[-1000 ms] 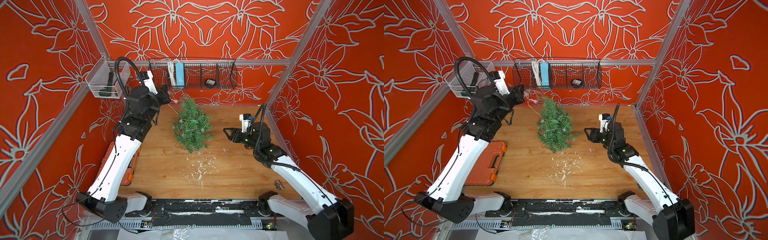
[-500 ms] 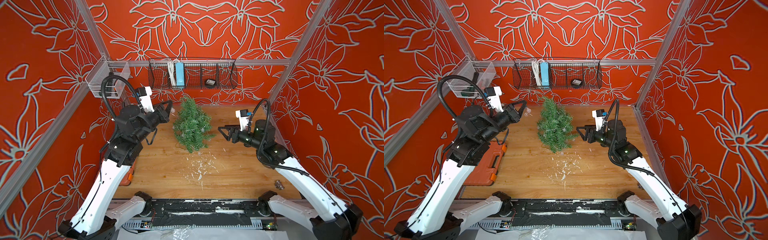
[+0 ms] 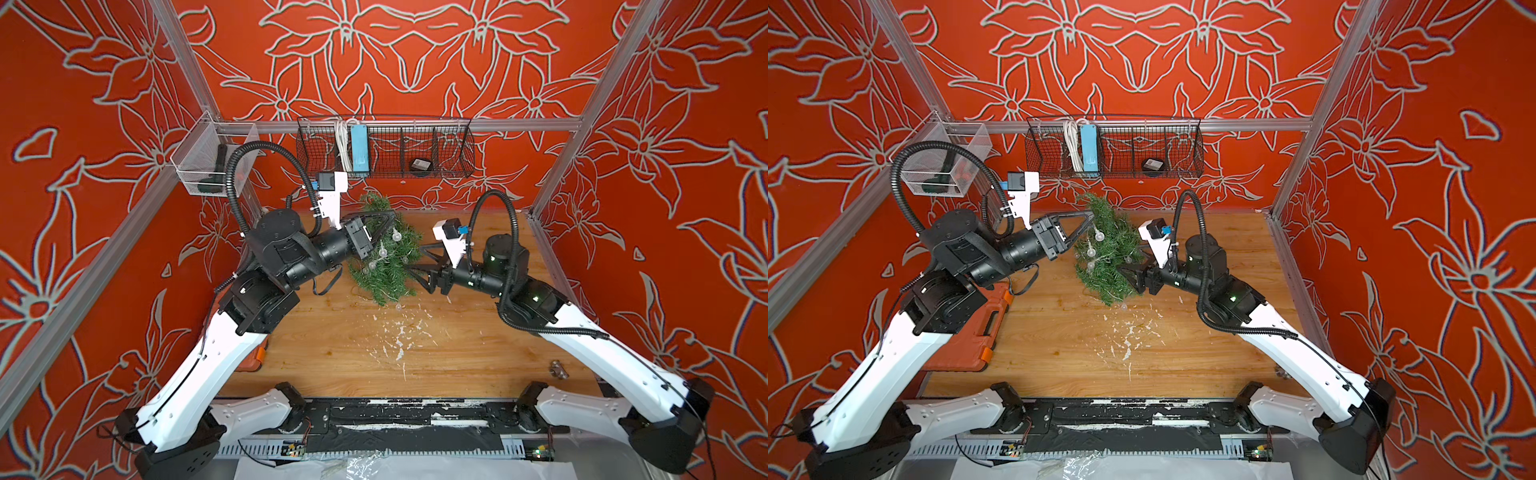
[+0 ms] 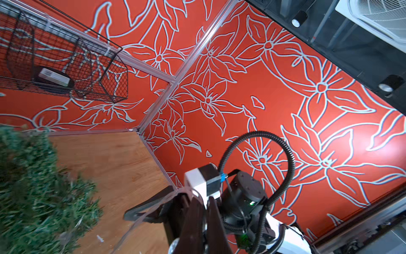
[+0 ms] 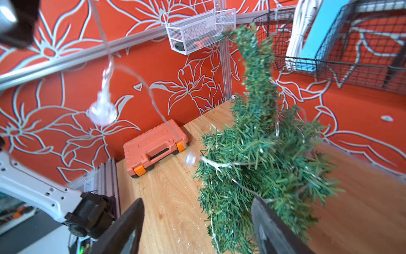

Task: Remove string lights from the small christmas tree
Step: Pick up the light string from the Christmas tree.

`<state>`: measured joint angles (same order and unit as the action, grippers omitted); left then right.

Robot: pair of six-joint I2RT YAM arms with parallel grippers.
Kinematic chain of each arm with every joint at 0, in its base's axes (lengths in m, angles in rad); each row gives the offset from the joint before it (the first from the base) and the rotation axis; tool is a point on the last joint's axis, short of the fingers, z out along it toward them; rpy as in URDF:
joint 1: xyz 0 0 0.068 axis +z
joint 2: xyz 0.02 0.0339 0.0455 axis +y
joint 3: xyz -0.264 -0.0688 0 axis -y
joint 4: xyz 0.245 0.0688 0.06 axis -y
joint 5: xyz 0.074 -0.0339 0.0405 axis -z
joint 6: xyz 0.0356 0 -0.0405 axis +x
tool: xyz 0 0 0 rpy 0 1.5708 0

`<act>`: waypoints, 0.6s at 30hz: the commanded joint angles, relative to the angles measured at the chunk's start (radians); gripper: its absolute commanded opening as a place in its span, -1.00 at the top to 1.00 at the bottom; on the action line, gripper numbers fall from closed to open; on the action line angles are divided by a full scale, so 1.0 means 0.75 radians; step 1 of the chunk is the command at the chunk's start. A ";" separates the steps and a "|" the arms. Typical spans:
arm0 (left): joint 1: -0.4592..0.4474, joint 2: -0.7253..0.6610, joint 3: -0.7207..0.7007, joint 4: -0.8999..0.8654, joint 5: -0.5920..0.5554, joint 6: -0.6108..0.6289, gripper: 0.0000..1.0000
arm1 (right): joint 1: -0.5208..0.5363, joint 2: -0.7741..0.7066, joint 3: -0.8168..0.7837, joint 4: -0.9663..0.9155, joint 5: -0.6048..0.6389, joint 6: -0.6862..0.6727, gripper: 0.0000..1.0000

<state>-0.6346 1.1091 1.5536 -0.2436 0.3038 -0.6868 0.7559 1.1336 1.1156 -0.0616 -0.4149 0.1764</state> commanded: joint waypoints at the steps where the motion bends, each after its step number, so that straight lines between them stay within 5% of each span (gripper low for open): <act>1: -0.017 0.022 0.076 0.075 0.061 -0.058 1.00 | 0.015 0.007 -0.015 0.146 0.019 -0.151 -0.55; 18: -0.065 0.142 0.222 0.171 0.192 -0.191 1.00 | 0.026 0.123 0.036 0.416 0.006 -0.175 -0.63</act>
<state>-0.6693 1.2083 1.6917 -0.1619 0.4240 -0.8116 0.7704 1.2228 1.1137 0.1566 -0.4160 0.0422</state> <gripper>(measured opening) 0.047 0.816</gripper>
